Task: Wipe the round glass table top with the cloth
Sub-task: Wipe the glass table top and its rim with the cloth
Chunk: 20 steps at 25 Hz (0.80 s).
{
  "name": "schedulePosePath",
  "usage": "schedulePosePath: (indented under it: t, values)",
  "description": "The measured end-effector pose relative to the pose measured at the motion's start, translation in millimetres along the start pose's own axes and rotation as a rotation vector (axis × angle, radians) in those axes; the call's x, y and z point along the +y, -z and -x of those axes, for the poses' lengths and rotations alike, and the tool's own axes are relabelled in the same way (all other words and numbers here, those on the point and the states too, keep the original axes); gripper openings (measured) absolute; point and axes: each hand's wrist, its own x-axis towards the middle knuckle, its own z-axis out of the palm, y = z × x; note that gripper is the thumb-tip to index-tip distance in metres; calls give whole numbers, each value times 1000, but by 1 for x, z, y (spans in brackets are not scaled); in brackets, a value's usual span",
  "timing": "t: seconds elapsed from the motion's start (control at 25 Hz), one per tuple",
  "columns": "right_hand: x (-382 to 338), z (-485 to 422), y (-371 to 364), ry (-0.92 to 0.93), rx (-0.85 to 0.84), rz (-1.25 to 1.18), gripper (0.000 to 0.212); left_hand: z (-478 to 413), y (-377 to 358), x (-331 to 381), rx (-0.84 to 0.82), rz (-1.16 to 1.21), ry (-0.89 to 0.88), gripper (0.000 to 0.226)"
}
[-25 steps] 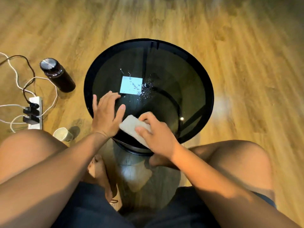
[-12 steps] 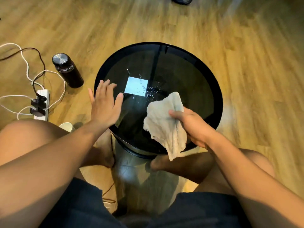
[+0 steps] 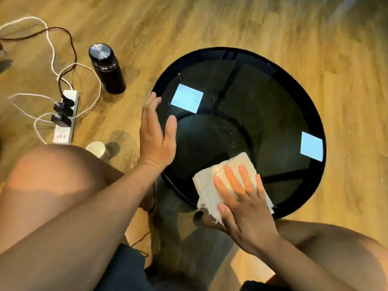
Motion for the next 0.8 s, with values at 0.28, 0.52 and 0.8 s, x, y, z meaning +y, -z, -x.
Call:
schedulePosePath:
  t: [0.28,0.52,0.8]
  values:
    - [-40,-109,16,77,18,19,55,-3,1,-6,-12,95,-37,53]
    - [-61,-276,42,-35,46,-4,61,-3,2,-7,-64,96,-110,55]
    - [-69,-255,43,-81,132,-88,52,-7,2,-2,-27,24,0,56]
